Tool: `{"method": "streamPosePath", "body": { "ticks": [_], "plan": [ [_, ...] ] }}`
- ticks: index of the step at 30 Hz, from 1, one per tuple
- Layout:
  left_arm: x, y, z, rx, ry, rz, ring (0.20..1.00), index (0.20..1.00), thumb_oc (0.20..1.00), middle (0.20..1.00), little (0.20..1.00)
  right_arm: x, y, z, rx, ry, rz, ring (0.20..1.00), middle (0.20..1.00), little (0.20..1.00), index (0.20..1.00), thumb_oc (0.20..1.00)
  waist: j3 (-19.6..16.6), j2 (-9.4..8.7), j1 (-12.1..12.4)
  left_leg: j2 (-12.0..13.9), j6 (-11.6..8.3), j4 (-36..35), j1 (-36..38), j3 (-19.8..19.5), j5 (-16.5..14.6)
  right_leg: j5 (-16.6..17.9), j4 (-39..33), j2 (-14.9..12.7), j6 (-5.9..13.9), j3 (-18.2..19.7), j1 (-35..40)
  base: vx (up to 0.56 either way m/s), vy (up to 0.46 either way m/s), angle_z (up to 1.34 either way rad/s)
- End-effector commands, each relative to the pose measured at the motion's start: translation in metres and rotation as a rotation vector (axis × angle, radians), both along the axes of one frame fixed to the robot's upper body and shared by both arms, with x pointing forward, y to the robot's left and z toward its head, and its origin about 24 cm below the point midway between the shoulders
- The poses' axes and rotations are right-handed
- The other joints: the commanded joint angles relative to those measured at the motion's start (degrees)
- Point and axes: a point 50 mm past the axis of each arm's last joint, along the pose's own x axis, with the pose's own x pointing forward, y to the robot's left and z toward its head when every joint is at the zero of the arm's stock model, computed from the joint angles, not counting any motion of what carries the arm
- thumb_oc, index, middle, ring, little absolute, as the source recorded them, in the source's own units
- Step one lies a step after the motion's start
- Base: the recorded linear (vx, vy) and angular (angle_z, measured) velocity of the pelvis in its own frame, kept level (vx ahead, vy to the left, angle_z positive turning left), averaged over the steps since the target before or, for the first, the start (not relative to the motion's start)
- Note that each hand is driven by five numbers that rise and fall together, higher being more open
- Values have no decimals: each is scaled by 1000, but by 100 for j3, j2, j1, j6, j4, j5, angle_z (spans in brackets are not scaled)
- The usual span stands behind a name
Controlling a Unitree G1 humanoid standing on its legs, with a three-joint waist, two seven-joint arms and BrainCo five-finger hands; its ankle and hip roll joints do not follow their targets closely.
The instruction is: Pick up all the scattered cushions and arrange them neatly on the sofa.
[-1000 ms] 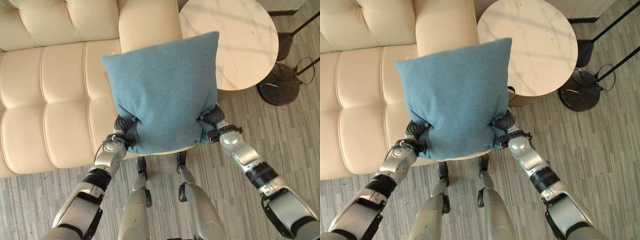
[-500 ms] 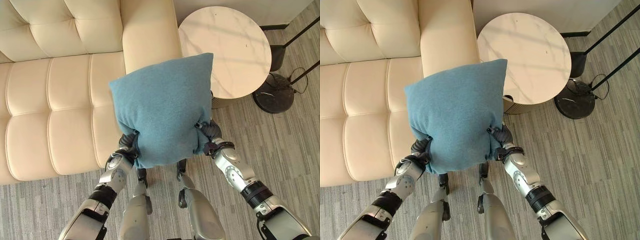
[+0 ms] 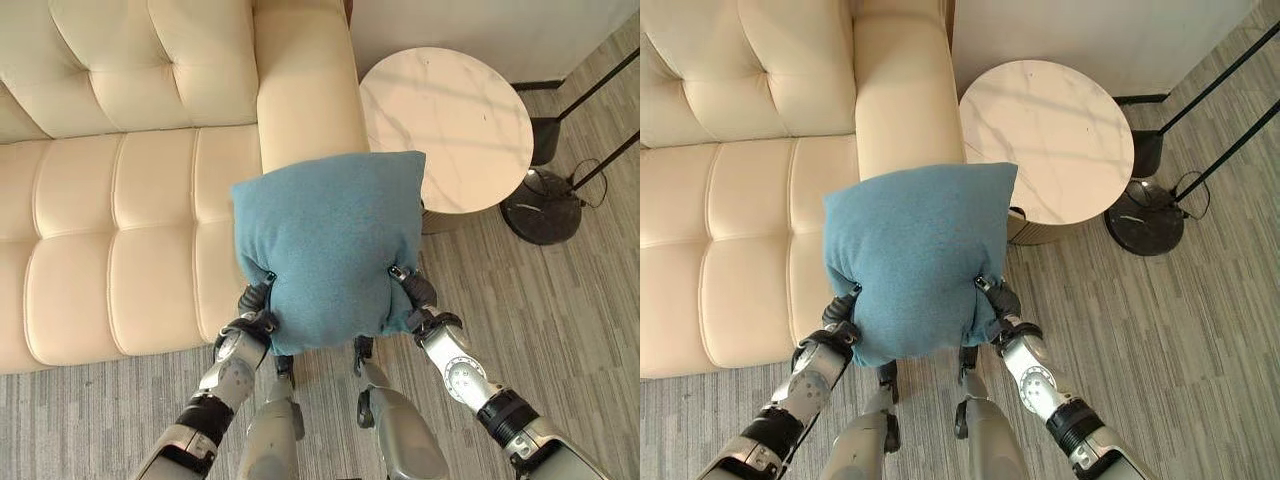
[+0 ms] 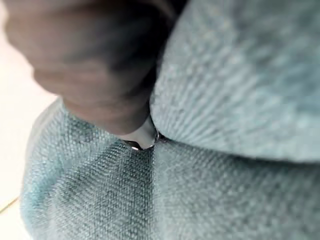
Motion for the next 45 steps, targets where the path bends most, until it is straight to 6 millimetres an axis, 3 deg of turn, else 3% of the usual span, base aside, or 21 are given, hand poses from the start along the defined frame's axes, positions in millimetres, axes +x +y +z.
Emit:
{"method": "streamPosePath", "body": {
  "ticks": [1,5,7,8,11,12,16,20,23,25,27,30,36,45],
  "plan": [
    [-10,-145,70,-324,-333,-522,200,200,200,200,200,-56,136,51,333,-189,596,200,200,200,200,200,-439,37,43,-54,6,140,86,-278,-690,-1117,625,-308,538,191,182,5,152,3],
    [-11,-124,66,-271,-342,-444,200,200,200,200,200,-54,127,42,319,-176,531,200,200,200,200,200,-566,199,44,-125,107,75,356,-147,-695,-1094,927,-302,684,261,255,-110,152,0],
    [-11,-111,66,-216,-354,-400,200,200,200,200,200,-52,125,36,317,-149,489,200,200,200,200,200,-685,408,141,-48,130,18,381,-88,-553,-1639,1730,-85,542,279,561,-200,45,-20],
    [-13,-104,62,-194,-342,-380,200,200,200,200,200,-54,125,32,320,-133,490,200,200,200,200,200,-852,416,226,-52,117,5,383,-62,-511,-1861,1834,36,471,272,870,-103,-104,-24],
    [-18,-91,54,-175,-318,-336,200,200,200,200,200,-52,114,29,316,-132,448,200,200,200,200,200,-1102,254,474,-123,56,90,185,-18,-300,-2169,1249,393,253,463,1529,-253,-264,-24],
    [-18,-85,56,-153,-330,-323,200,200,200,200,200,-53,105,24,321,-120,424,200,200,200,200,200,-1010,274,540,-19,-187,313,-263,-132,82,-2366,809,674,-54,528,1586,-303,-290,-7],
    [-15,-86,59,-149,-339,-317,200,200,200,200,200,-45,96,27,297,-142,390,200,200,200,200,200,-774,383,541,-9,-392,400,-574,-405,270,-2356,913,735,-143,297,1326,-306,-141,39],
    [-16,-86,62,-147,-355,-326,200,200,200,200,200,-43,88,27,271,-151,372,200,200,200,200,200,-791,270,357,-35,-201,929,-433,-588,-284,-2080,824,409,-63,-107,1056,-227,-29,64],
    [-17,-90,61,-158,-351,-343,200,200,200,200,200,-44,87,28,254,-164,393,200,200,200,200,200,-830,208,230,105,-190,1110,-126,-516,-662,-1946,623,229,-50,-329,1018,-121,5,81],
    [-18,-92,59,-167,-345,-348,200,200,200,200,200,-43,84,27,233,-174,390,200,200,200,200,200,-858,233,151,306,-230,1055,138,-381,-745,-1892,556,154,-44,-472,996,-133,102,103],
    [-20,-95,56,-182,-338,-353,200,200,200,200,200,-41,73,26,207,-182,359,200,200,200,200,200,-891,322,10,686,-365,818,499,-29,-688,-1854,521,13,4,-802,974,-122,169,72],
    [-23,-96,51,-182,-317,-361,200,200,200,200,200,-42,62,23,178,-183,323,200,200,200,200,200,-954,487,-112,835,-489,343,729,329,-547,-1832,578,-82,28,-1138,1014,-43,158,73],
    [-29,-85,41,-146,-278,-345,200,200,200,200,200,-48,71,17,175,-159,363,200,200,200,200,200,-1110,521,-80,650,-431,9,1025,387,-640,-1670,532,-187,169,-1233,1130,36,171,40],
    [-24,-68,45,-101,-302,-281,200,200,200,200,200,-48,90,25,167,-193,426,200,200,200,200,200,-1160,191,246,259,-150,140,967,284,-948,-1368,479,-589,516,-1225,1186,13,171,0]
  ]
}}
